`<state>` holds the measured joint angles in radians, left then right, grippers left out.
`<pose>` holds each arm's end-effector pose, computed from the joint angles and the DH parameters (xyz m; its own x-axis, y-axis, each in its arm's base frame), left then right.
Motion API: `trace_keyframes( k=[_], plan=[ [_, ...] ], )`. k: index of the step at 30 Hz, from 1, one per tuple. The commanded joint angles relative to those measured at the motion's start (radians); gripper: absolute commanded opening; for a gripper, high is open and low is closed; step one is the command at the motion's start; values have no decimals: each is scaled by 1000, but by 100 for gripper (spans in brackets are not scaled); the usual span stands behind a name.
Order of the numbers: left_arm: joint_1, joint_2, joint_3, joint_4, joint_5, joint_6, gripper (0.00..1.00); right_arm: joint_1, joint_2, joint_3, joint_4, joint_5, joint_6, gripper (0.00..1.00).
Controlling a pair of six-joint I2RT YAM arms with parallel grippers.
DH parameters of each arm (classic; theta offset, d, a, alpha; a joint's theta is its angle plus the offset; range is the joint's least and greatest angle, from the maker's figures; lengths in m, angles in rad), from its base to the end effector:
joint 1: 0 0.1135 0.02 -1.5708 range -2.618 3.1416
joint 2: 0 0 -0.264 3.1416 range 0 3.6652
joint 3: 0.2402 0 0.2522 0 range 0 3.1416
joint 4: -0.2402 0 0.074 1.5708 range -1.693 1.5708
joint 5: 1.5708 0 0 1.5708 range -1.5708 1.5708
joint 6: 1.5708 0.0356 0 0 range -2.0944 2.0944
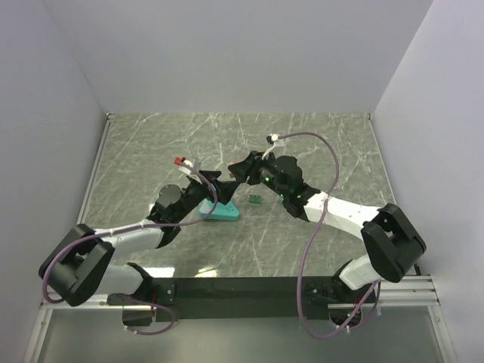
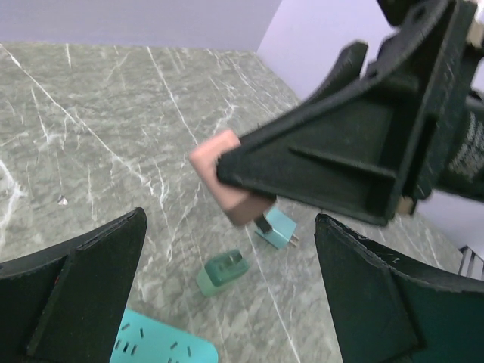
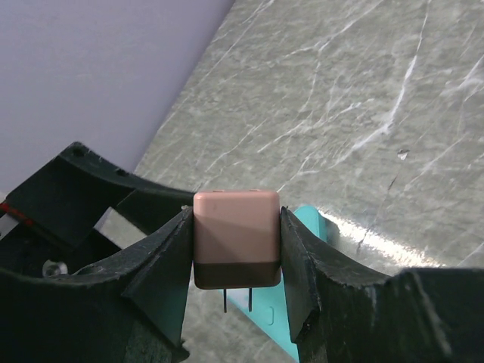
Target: Insert the plug
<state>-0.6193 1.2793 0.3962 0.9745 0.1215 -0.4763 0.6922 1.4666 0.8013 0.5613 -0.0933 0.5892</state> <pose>0.2050 -0.1515 0.2251 -0.2432 -0.3856 -0.8901 0.6335 0.6318 -0.4467 0.2528 0.2139 0.2607 -0.4592 0.3380 -0.8215 -0.5432 0.6249 0.5607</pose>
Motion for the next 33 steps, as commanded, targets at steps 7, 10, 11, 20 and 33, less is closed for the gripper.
trace_keyframes(
  k=[7,10,11,20,33],
  plan=[
    [-13,101,79,112,-40,-24,90,23,-12,-47,123,26,86,0],
    [-16,124,93,121,-29,-27,77,23,-17,-57,141,14,103,0],
    [-16,129,99,119,-28,-25,72,21,-17,-57,143,9,103,0],
    [-19,170,135,92,10,-16,19,23,-19,-65,135,12,83,0],
    [-16,138,139,0,72,91,0,-8,-112,-123,156,-43,-58,50]
  ],
)
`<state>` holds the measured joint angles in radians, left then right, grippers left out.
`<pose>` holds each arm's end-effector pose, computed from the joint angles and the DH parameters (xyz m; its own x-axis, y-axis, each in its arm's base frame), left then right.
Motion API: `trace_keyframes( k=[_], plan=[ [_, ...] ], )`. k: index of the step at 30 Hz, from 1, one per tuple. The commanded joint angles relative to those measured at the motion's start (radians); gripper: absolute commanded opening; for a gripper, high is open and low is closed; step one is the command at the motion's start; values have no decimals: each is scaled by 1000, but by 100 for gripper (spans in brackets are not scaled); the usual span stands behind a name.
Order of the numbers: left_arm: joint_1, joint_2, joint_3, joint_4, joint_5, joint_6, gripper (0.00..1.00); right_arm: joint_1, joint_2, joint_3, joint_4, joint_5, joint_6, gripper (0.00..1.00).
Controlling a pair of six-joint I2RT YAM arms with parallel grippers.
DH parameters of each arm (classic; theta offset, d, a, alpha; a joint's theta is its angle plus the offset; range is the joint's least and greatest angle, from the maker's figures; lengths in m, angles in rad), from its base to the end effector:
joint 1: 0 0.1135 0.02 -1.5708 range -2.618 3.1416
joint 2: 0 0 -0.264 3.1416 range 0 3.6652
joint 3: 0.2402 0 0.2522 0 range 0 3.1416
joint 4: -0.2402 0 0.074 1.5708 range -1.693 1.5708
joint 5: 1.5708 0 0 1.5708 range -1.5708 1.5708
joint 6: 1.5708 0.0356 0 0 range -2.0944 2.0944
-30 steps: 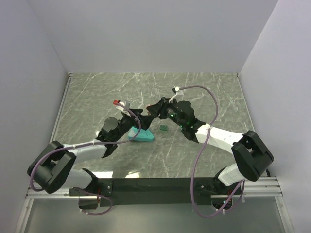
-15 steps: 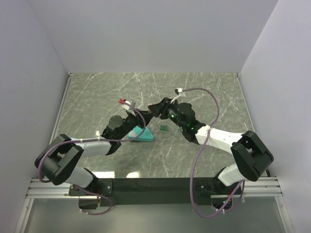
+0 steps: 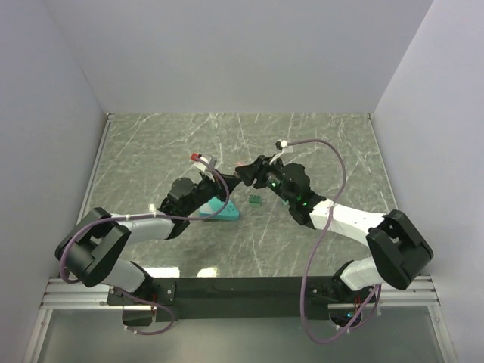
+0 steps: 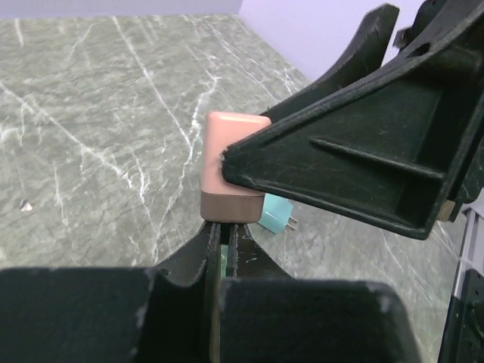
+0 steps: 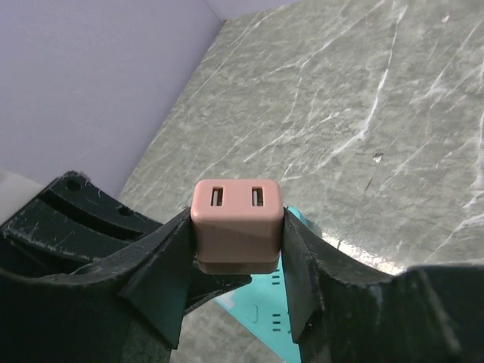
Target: Insert the plug
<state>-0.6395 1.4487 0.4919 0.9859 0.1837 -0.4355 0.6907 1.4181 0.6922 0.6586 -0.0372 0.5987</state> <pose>0.2264 -0.1765 0.2131 -0.2882 -0.3026 -0.9085 0.6747 0.6091 -0.4169 0.2398 0.1999 0.2493 -0.4177 0.3854 -0.8228 -0.5203 0.6409 0.5644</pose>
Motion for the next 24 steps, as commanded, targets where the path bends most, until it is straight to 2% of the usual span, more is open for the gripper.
trace_keyframes(
  k=[1,5,8,12,13,17,20,24],
  plan=[
    [8,-33,54,-29,7,61,0,-17,-79,-16,58,-116,-83,55],
    [43,-33,77,-105,39,87,0,-54,-154,-58,59,-171,-164,68],
    [115,-34,77,-131,149,89,0,-124,-234,-114,85,-277,-227,73],
    [138,-54,73,-173,360,164,0,-201,-291,-177,145,-540,-370,73],
    [138,-56,79,-185,450,200,0,-206,-295,-189,154,-647,-397,73],
    [139,-73,89,-236,649,260,0,-214,-271,-149,86,-840,-487,73],
    [139,-93,76,-231,730,276,0,-214,-231,-100,15,-926,-530,73],
    [139,-126,66,-260,813,305,0,-214,-211,-74,-73,-911,-590,72]
  ],
)
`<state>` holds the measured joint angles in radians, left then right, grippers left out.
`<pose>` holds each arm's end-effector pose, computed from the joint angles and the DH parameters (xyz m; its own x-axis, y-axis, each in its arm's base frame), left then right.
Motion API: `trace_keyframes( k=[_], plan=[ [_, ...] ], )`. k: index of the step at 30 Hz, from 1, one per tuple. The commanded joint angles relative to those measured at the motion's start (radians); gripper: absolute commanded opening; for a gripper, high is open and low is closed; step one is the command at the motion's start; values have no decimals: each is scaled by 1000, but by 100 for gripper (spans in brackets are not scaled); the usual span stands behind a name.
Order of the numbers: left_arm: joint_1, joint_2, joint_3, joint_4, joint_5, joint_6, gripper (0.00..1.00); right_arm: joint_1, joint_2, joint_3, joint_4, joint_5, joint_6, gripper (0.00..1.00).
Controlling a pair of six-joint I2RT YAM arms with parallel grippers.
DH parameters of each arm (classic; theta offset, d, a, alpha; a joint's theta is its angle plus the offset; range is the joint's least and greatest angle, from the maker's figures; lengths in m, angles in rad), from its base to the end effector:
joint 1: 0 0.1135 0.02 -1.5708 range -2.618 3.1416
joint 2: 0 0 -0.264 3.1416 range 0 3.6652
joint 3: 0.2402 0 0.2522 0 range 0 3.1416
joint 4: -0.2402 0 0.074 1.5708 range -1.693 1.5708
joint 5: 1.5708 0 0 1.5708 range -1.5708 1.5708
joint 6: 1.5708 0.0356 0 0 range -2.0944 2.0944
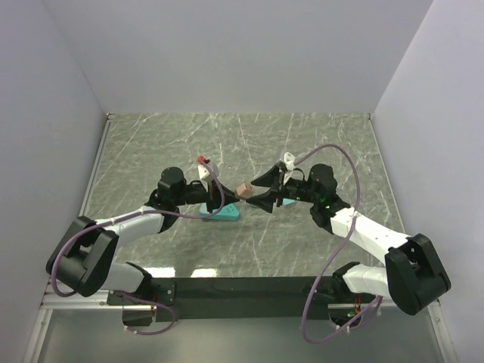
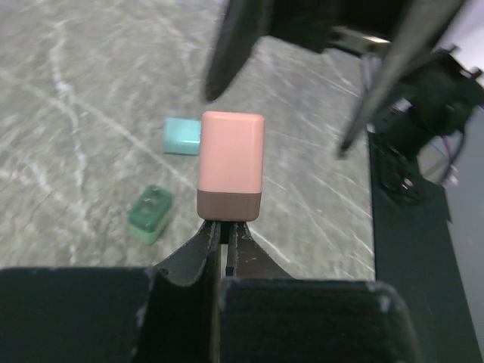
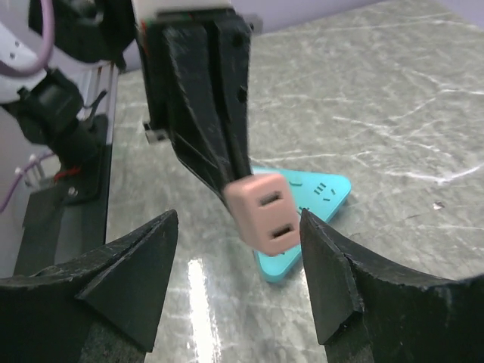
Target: Insert the plug
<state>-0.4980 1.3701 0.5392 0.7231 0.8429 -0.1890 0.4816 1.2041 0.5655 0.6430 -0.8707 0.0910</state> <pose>0.2280 -0.1542 0.2212 -0.2751 0.0073 -0.9614 0.9349 0.2355 -0.2657 0.2131 0.1421 0.2625 -0.0848 0.0217 -0.9962 -0.9725 0.2157 0.0875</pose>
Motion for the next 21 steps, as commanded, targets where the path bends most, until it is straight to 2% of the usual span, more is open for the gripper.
trace_keyframes(
  k=[1,9,14,21],
  plan=[
    [-2,-51,16,2,169,60,0,-5,5,53,-68,-83,-109,72],
    [-4,-57,7,18,242,59,0,-3,21,60,-69,-125,-114,70],
    [-4,-54,7,18,249,62,0,-3,40,71,-52,-188,-99,61],
    [-4,-54,7,15,245,66,0,18,63,83,-42,-251,-93,54]
  ],
)
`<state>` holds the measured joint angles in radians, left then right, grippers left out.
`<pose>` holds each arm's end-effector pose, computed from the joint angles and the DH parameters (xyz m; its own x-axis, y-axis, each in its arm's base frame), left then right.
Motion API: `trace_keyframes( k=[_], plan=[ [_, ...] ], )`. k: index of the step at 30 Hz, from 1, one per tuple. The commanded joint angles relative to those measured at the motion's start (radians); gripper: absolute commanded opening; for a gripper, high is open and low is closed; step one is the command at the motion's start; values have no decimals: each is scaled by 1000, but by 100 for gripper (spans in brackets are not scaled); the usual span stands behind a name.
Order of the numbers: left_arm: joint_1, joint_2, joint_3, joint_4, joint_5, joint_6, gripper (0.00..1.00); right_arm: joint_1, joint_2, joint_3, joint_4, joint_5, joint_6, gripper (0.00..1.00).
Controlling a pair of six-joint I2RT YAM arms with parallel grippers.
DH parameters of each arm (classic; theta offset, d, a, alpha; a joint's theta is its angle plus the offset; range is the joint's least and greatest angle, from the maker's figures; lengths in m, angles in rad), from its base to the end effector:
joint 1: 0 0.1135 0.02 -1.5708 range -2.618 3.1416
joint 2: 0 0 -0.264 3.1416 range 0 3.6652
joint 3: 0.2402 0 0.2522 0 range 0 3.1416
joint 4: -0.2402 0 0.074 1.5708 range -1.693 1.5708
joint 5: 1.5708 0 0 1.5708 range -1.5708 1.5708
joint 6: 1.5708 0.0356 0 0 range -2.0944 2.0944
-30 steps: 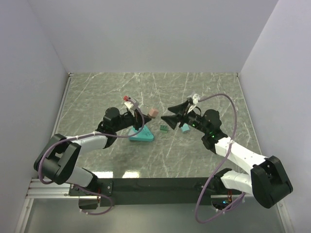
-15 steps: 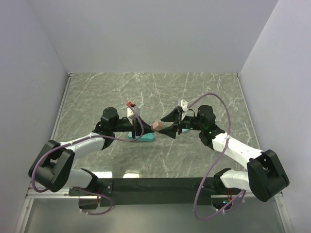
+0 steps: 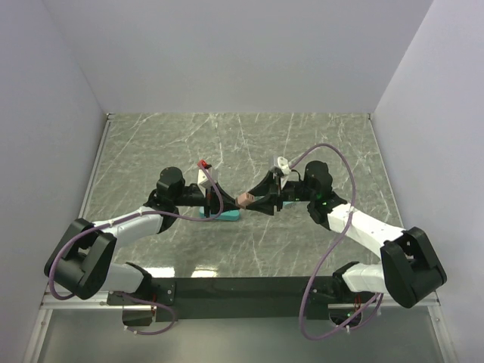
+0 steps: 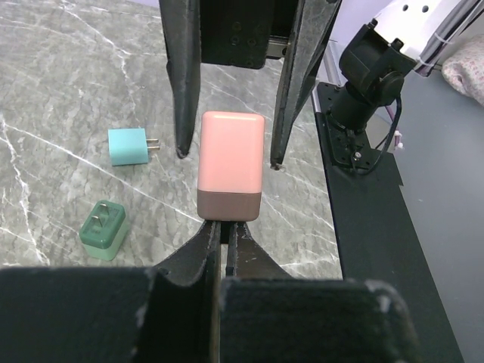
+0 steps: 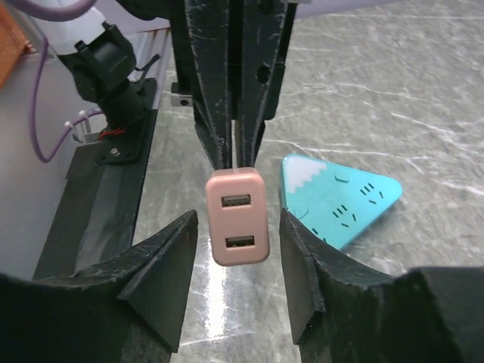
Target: Insert the plug
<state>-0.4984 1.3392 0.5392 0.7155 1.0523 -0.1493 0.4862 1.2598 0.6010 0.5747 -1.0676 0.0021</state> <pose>0.2175 -0.1536 0.2288 -0.2216 0.0367 -0.9744 0.9750 0.0273 -0.2207 0.2157 0.1493 0.2547 -0.0764 -0.0392 -0.9963 -0.9970 0.0185 0.0757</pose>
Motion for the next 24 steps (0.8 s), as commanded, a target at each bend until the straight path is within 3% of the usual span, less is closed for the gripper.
trace_keyframes(
  k=[1,7,12,13,15,16,19,24],
  plan=[
    [-3,-23,7,24,34,28,0,18,9,55,18,-57,-8,53],
    [-5,-11,5,41,23,16,0,54,33,83,-13,-94,-25,43],
    [-5,-26,-8,56,-15,7,0,65,56,103,-42,-95,-40,24],
    [-5,-31,-10,56,-31,5,3,66,56,105,-33,-74,-31,14],
    [-5,-41,-25,70,-63,-9,18,66,52,111,-38,-19,-4,4],
    [-5,-46,-34,90,-111,-16,41,66,46,115,-42,62,-4,0],
    [-3,-83,-83,130,-239,-47,65,60,12,128,-70,202,56,0],
    [-5,-161,-175,148,-484,-98,74,34,-37,170,-117,375,128,0]
  ],
)
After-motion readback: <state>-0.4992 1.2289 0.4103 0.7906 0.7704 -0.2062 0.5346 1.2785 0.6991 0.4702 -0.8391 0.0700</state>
